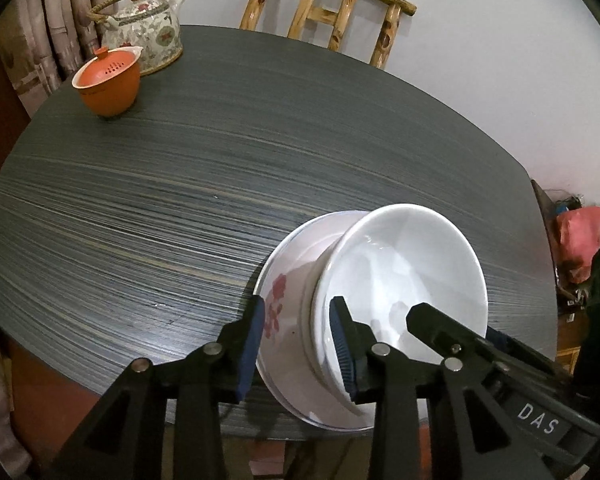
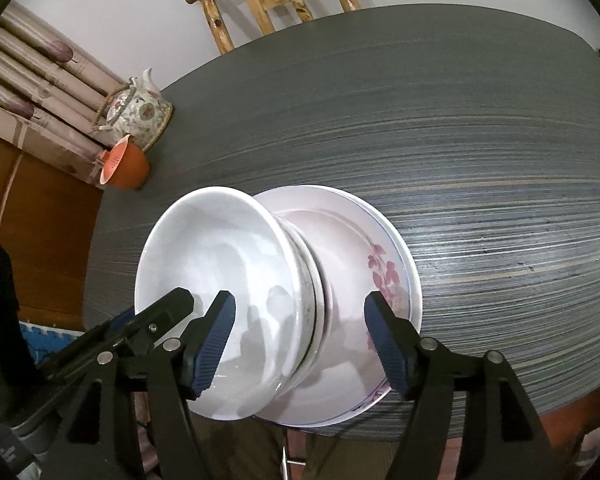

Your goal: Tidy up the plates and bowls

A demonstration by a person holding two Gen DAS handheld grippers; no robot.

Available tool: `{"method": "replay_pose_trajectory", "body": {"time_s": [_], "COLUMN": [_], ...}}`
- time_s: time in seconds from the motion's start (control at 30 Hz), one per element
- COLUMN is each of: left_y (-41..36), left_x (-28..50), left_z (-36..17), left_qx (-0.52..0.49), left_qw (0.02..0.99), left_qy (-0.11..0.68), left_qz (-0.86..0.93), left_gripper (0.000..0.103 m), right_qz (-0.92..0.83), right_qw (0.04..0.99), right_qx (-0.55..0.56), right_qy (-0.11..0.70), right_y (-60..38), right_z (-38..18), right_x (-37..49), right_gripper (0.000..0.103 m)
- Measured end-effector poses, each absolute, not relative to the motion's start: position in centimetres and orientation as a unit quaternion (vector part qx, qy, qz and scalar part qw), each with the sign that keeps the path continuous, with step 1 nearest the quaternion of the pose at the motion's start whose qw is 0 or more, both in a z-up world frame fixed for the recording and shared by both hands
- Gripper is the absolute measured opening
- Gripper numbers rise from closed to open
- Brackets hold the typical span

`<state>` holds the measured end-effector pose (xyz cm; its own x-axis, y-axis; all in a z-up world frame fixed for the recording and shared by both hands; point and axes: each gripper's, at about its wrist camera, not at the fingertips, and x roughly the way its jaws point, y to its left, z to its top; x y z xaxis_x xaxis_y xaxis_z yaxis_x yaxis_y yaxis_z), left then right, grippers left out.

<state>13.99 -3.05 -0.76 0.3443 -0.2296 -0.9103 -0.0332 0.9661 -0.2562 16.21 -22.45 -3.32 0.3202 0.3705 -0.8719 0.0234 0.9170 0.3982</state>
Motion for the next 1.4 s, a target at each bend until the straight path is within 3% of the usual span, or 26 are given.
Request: {"method": "replay_pose_trajectory", "body": {"time_s": [0.5,1.4], "left_y": [-2.0,-2.2], "left_x": [12.0,7.1], "left_z": [1.0,4.0], "left_qx": [-0.093,-0.030], "left_qw": [0.836,0.876], "left_qy": [0.539,0.481], "left_qz": [-0.051,-0.025], "left_gripper": [0.043,0.050], "right_qz": [0.091,0.073], "right_qw": [0.818,0.865], "right_qx": [0.166,0.109], "right_qy": [0.543,0.484], "right_y": [-23.6,-24.1], "right_z": [-1.5,1.6], "right_x": [14.7,9.4], "right_gripper": [0.083,0.087]}}
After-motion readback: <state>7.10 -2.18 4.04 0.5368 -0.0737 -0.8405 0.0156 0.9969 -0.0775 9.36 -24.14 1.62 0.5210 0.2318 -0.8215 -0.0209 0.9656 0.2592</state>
